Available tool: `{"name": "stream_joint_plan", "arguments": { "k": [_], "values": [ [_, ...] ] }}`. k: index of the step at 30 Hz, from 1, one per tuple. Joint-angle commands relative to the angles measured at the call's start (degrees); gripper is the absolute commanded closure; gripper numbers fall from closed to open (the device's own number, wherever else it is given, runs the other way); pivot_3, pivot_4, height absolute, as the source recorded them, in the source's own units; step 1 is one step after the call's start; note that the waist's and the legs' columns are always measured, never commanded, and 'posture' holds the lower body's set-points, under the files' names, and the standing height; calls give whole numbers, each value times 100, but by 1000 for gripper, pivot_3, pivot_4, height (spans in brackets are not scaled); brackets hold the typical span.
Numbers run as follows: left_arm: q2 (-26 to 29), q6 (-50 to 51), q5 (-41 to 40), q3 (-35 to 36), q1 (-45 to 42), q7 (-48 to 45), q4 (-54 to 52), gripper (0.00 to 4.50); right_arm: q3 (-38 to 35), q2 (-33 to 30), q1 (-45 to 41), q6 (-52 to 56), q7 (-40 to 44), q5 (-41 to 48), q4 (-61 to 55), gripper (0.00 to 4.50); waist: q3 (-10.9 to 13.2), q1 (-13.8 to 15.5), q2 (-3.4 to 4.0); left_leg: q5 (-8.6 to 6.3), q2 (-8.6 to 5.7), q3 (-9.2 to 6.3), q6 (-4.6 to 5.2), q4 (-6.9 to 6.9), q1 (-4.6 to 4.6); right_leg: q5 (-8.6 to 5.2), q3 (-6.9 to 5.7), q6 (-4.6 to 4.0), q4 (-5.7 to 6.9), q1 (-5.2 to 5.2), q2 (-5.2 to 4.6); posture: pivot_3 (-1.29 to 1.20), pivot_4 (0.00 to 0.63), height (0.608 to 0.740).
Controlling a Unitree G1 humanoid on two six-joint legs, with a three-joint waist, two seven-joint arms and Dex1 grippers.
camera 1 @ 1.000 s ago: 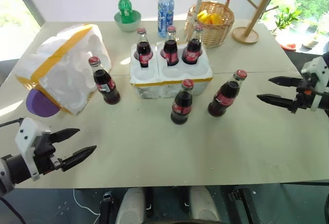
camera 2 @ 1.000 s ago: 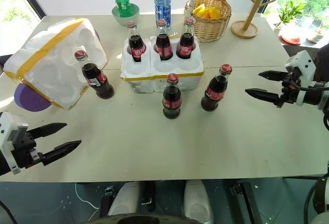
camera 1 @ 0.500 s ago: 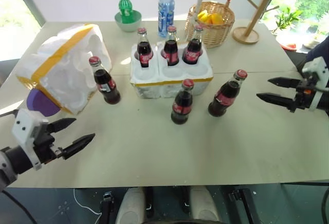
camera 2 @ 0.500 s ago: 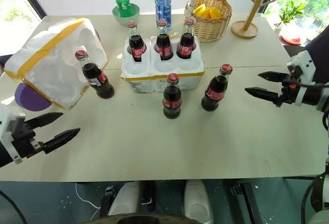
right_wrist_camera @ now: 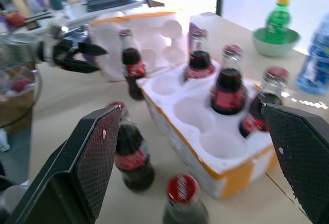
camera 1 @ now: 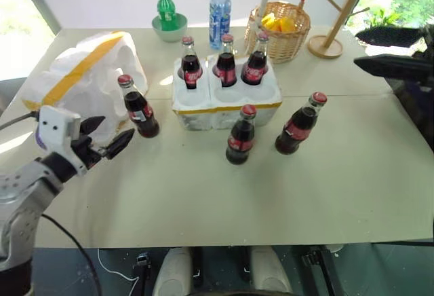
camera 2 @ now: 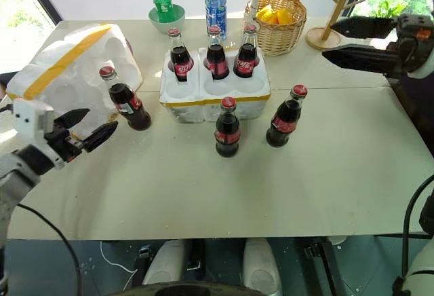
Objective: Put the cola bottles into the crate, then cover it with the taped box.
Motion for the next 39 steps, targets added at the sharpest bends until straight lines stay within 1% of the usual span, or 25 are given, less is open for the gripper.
{"name": "stream_joint_plan", "arguments": {
  "k": [1,5,9,15,18,20,23,26,29,31,33,34,35,38,39],
  "values": [
    [-36,-260,354,-354,-533,73,445,88,-39,131,-258,324,-96,388,-466,0,-2,0,-5,0,0,0,-1,0,0,1,0,0,0,0,0,0,150,740],
    [-106,-499,658,-794,-1112,-93,1095,88,-31,276,-183,535,-235,565,-778,0,-2,7,-4,1,-3,2,0,0,0,2,0,-1,0,0,-3,0,150,740],
    [-163,-832,1014,-1265,-1792,-411,1987,88,-55,418,-73,656,-341,737,-1061,0,-2,4,-5,4,-4,1,4,0,-7,7,-4,8,2,-6,-1,0,150,740],
    [-442,-1314,1499,-1755,-2599,-718,3292,88,-41,505,-121,709,-456,891,-1292,0,-1,10,-6,7,-5,5,6,3,-8,15,-11,22,9,-8,1,0,150,740],
    [-493,-1462,1530,-1822,-2660,-1002,3475,826,3,489,-127,687,-516,874,-1347,0,-2,4,-6,8,-5,6,7,6,-8,17,-12,25,10,-7,3,0,150,740],
    [-423,-1423,1505,-1827,-2565,-1161,3362,1683,7,488,-120,662,-582,853,-1393,0,-2,0,-5,8,-5,8,7,6,-7,17,-11,26,11,-8,3,0,150,740],
    [-158,-1138,1330,-1657,-2337,-1407,2947,1653,-28,500,-99,670,-695,864,-1435,0,-2,-12,-7,8,-4,6,7,6,-7,18,-11,26,14,-9,3,0,150,740],
    [104,-784,976,-1480,-2213,-1722,2500,1653,-46,502,-34,652,-769,867,-1471,0,-1,-27,-7,8,-3,8,6,6,-9,17,-9,26,13,-12,2,0,150,740],
    [444,-285,444,-1294,-2195,-2205,1986,1653,-46,511,18,627,-840,852,-1491,0,0,-19,-8,15,-2,4,-8,5,-20,17,-8,26,13,-23,2,0,150,740],
    [765,473,-358,-1140,-2541,-2715,1650,1653,-62,525,88,600,-908,841,-1538,0,3,-5,-15,22,-2,2,-18,9,-48,17,-8,25,16,-46,1,0,150,740],
    [925,986,-905,-1165,-3110,-3059,1627,1653,-85,539,171,570,-981,842,-1603,0,10,50,-24,36,-3,-9,-40,21,-88,18,-15,26,27,-76,1,0,150,740],
    [949,1104,-1003,-1197,-3287,-3120,1668,1653,-89,544,195,559,-1008,846,-1625,0,10,73,-25,39,-5,-17,-42,27,-97,18,-27,26,28,-77,2,0,150,740],
    [883,1160,-1027,-1329,-3672,-3202,1837,1653,-110,549,237,551,-1052,854,-1667,0,10,99,-25,39,-7,-21,-43,30,-100,18,-39,26,27,-76,3,0,150,740],
    [423,954,-686,-1860,-4879,-3321,2634,1653,-202,557,335,558,-1214,899,-1793,0,10,169,-26,39,-12,-24,-37,39,-98,27,-44,43,25,-65,28,0,150,740],
    [330,879,-573,-1955,-5076,-3353,2823,1653,-217,562,348,566,-1253,914,-1819,0,10,171,-26,38,-13,-28,-32,47,-97,29,-49,48,27,-57,32,0,150,740]
  ]
}}
